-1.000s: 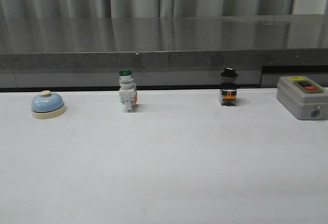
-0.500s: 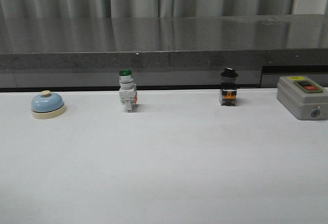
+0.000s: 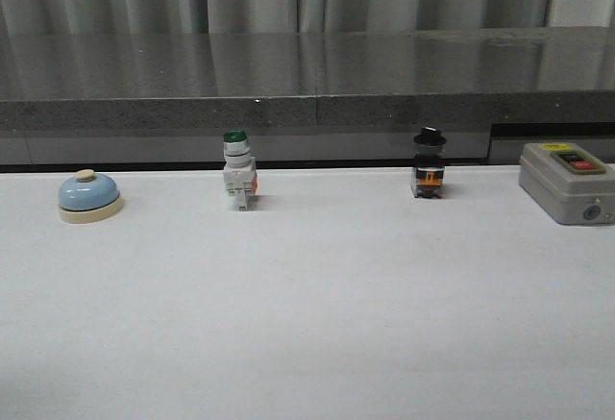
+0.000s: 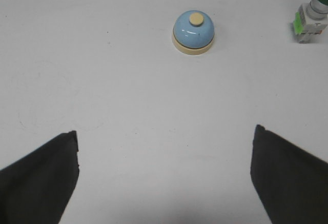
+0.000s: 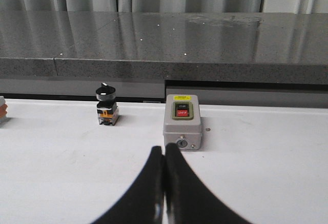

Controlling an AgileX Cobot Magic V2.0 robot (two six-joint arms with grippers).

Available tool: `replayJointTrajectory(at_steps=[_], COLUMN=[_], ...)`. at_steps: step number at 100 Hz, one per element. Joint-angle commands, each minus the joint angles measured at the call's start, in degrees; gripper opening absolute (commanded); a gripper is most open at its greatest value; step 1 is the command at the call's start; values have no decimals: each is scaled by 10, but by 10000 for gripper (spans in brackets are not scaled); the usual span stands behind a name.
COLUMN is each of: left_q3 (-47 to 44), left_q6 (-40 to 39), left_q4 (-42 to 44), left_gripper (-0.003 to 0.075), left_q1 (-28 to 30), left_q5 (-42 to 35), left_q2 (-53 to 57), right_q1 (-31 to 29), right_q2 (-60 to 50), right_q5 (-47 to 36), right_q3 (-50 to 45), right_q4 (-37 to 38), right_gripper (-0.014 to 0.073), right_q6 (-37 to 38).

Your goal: Place and press bell with both arms

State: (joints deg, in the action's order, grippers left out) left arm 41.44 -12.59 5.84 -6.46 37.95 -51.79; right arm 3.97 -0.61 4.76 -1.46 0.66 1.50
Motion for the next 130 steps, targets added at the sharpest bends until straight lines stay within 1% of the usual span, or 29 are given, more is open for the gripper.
replayJointTrajectory(at_steps=[1, 12, 32, 56, 85, 108, 130], left_q3=[25, 50, 127, 220, 326, 378, 407], left_q6=[-3, 0, 3, 21, 31, 31, 31], left_q4=[-3, -10, -17, -13, -13, -13, -13], left_gripper=[650, 650, 650, 650, 650, 650, 650], left_q1=[2, 2, 2, -29, -31, -31, -31], left_q5=[-47, -40, -40, -40, -40, -42, -49], left_q2=[-8, -49, -151, -285, -418, -503, -564], right_q1=[-3, -3, -3, -3, -3, -3, -3], right_q2=[-9, -9, -9, -9, -9, -9, -9], right_q5=[-48, -48, -48, -48, -48, -48, -48], right_q3=[8, 8, 8, 8, 8, 8, 8], right_q4=[2, 2, 2, 2, 2, 2, 2], right_gripper=[-60, -60, -60, -60, -60, -60, -60], right_q6=[-1, -1, -1, -1, -1, -1, -1])
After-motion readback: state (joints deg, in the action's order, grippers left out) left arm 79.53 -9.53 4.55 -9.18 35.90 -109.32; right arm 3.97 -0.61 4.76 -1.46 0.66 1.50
